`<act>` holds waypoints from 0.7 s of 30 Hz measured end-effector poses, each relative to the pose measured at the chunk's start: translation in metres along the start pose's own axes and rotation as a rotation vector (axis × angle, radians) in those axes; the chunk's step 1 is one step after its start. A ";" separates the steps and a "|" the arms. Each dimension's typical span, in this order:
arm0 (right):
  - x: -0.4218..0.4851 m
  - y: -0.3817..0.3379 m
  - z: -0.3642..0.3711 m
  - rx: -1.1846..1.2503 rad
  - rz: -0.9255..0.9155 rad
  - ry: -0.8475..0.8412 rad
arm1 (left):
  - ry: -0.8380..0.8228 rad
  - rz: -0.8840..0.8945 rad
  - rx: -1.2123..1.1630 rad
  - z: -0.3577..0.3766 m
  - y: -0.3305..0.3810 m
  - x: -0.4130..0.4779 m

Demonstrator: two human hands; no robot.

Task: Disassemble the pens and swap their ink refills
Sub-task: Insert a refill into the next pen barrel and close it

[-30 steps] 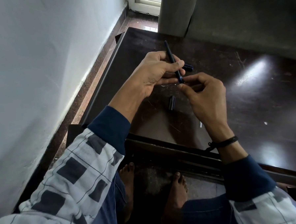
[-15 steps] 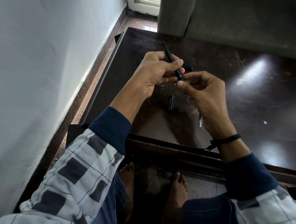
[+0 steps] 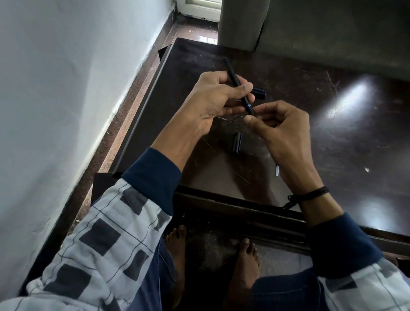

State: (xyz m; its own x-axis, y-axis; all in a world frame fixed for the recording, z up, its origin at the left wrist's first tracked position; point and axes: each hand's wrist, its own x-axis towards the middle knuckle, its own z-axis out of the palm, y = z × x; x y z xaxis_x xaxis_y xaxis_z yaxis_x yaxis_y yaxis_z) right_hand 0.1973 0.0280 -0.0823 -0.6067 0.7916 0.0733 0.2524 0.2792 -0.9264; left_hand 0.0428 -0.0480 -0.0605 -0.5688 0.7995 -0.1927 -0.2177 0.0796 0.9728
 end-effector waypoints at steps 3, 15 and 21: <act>0.000 -0.001 0.001 0.053 0.006 -0.001 | -0.007 -0.004 -0.013 0.001 0.001 -0.001; 0.000 0.001 0.004 0.002 0.041 0.016 | -0.003 -0.003 -0.018 -0.001 0.000 0.000; -0.001 0.001 0.004 -0.024 0.047 -0.020 | 0.006 -0.003 -0.027 -0.003 -0.001 0.002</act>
State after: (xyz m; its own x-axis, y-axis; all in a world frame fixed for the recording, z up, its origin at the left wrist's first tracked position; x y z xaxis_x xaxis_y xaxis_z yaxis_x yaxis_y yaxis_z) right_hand 0.1947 0.0250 -0.0844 -0.6091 0.7928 0.0225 0.2988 0.2556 -0.9195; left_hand 0.0394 -0.0484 -0.0620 -0.5730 0.7956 -0.1968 -0.2409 0.0660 0.9683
